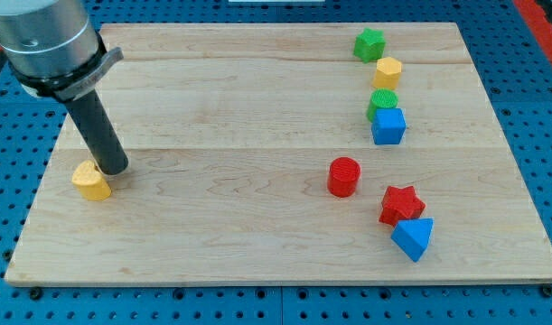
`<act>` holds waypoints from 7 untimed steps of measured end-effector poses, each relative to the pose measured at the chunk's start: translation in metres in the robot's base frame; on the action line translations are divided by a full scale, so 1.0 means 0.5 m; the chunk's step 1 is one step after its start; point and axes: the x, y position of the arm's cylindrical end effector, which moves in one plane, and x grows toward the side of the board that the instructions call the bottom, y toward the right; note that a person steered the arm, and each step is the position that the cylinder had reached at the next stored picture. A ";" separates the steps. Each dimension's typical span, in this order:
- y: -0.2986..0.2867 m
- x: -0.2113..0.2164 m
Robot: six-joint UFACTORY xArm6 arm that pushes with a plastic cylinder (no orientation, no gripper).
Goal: Place the yellow hexagon to the top right of the yellow heart
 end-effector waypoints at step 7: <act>0.680 -0.036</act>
